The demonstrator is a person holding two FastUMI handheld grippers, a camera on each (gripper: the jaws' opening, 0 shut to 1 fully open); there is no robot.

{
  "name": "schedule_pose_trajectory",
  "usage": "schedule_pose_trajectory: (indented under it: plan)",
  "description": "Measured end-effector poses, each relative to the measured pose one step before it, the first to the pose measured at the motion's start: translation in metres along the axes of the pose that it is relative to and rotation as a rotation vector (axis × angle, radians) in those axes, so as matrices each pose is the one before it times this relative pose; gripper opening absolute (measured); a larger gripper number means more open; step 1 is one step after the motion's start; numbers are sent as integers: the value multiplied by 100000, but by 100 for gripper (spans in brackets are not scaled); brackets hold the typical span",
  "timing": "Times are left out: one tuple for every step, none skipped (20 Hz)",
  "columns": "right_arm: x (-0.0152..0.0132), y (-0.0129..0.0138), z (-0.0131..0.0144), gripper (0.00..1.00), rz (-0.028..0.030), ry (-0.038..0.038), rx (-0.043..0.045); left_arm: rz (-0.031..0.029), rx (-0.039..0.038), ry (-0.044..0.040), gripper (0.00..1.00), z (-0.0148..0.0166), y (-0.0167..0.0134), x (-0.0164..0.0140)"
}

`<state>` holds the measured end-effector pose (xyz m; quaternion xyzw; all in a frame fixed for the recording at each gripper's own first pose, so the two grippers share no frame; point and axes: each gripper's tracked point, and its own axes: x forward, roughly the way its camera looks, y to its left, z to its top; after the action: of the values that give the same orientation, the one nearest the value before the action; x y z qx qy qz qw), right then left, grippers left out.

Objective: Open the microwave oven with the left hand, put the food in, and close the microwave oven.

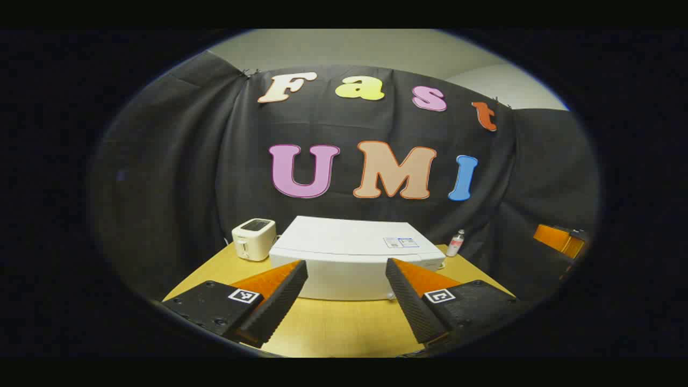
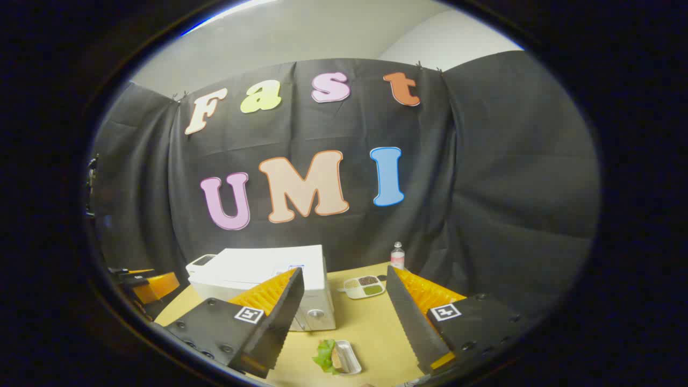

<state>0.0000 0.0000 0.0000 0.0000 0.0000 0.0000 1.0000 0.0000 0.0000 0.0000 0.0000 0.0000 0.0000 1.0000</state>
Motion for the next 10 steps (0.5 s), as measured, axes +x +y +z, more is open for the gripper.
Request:
schedule_pose_trajectory:
  plan:
    - [33,-40,153,96,-140,213,-486,-29,-72,-710,92,214,-94,329]
    - [122,-50,142,96,-110,219,-553,-42,-141,164,92,107,37,463]
    - [195,-152,94,92,-54,-20,-627,36,92,470,92,1,1,265]
    - [153,-27,269,92,-166,-443,-720,78,178,-164,96,141,89,267]
    - [232,-63,284,92,-38,-646,-706,-227,193,-572,96,212,-63,266]
    - [147,-117,276,92,-110,-497,-742,-231,-47,-187,96,-11,-164,310]
    - [100,-78,16,92,45,-179,-829,-682,-221,382,96,-104,-272,175]
    - [176,-59,23,92,-61,153,-1001,-972,10,239,92,-73,-439,132]
    - [225,-219,-67,92,-501,47,-920,-398,-30,78,93,-17,-202,82]
    - [197,-231,49,96,-550,-41,-709,-510,-354,115,92,-84,-262,277]
